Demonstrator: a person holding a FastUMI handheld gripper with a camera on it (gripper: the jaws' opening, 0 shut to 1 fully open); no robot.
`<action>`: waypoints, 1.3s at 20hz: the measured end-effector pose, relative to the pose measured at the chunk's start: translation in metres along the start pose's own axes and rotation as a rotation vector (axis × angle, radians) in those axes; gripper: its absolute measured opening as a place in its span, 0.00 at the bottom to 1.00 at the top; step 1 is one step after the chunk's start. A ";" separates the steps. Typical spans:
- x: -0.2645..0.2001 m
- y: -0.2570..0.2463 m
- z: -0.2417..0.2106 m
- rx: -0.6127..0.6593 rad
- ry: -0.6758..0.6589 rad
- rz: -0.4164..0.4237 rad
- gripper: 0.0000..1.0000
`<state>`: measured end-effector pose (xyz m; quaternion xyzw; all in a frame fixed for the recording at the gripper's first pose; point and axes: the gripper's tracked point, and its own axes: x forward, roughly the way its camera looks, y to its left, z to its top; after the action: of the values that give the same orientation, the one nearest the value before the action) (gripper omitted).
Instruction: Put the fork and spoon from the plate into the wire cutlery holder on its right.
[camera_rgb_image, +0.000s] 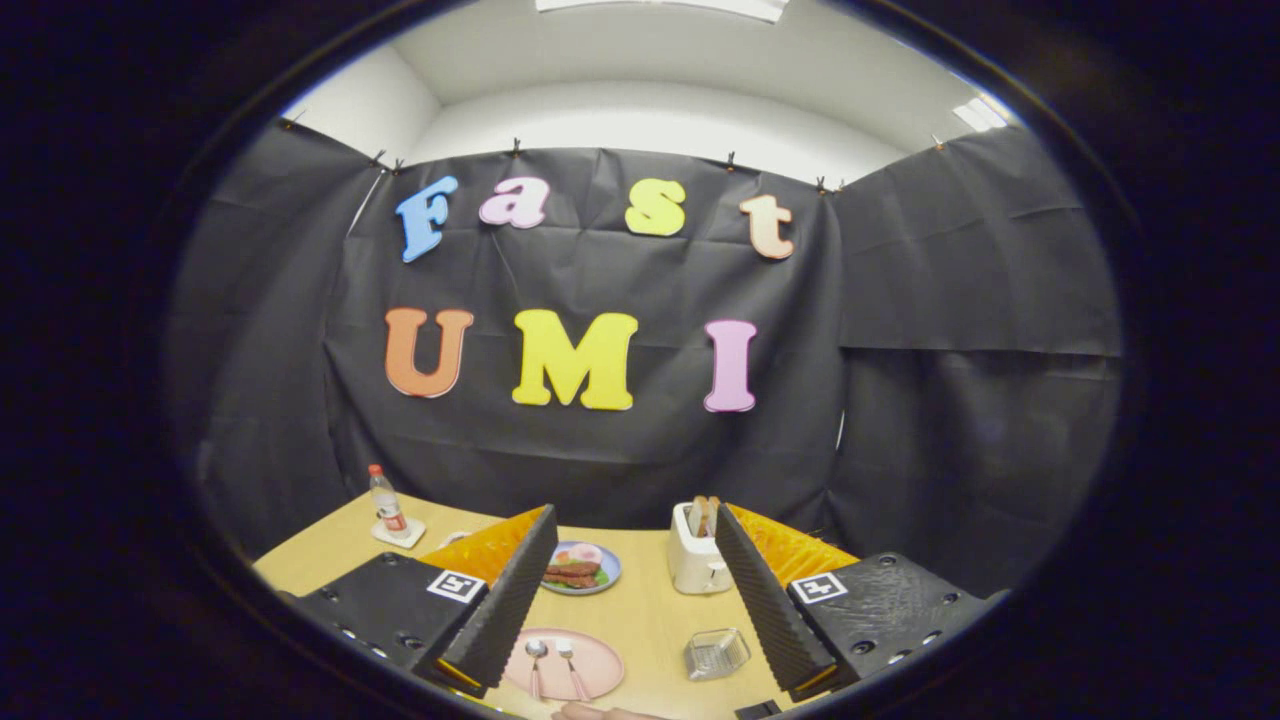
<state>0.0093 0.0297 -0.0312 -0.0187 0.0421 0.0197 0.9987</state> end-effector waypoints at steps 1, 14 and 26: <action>0.006 0.003 -0.013 -0.004 0.025 0.019 0.95; 0.062 0.034 -0.241 -0.110 0.460 0.162 0.94; 0.096 0.071 -0.370 -0.082 0.740 0.193 0.81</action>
<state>0.0711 0.0895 -0.4105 -0.0607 0.4007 0.1074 0.9079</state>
